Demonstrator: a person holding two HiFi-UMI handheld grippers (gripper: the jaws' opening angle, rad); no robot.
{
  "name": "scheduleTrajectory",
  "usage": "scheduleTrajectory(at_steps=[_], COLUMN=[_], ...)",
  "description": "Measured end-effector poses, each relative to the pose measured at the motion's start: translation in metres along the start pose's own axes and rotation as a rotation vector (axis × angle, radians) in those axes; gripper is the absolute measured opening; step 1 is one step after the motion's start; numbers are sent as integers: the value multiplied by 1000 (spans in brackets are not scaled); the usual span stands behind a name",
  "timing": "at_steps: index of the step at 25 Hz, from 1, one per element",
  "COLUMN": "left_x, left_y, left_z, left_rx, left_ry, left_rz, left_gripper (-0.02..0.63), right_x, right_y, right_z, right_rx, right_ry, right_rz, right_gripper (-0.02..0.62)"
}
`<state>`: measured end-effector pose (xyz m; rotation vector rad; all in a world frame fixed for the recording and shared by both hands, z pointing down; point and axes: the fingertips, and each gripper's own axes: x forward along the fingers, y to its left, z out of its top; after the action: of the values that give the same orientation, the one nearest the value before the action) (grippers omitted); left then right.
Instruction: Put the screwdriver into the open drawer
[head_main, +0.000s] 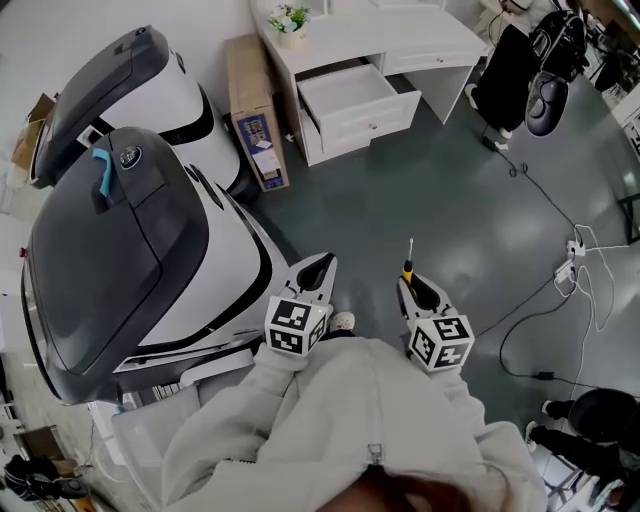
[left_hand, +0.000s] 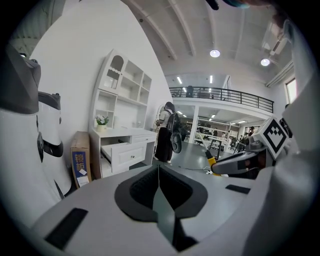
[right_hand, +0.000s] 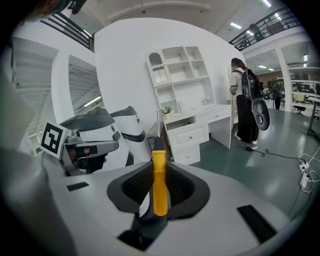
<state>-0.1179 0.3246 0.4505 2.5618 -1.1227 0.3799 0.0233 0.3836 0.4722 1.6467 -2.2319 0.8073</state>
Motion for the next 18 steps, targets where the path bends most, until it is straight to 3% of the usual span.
scheduleTrajectory(at_steps=[11, 18], left_x=[12, 7], left_y=[35, 37], left_z=[9, -3], left_rx=[19, 7], left_ry=[-7, 15], left_rz=[0, -10], left_gripper=[20, 20], right_x=[44, 46], right_y=[7, 7], right_z=[19, 10], right_rx=[2, 11], right_ry=[-16, -5], right_rz=[9, 3], right_gripper=[91, 91])
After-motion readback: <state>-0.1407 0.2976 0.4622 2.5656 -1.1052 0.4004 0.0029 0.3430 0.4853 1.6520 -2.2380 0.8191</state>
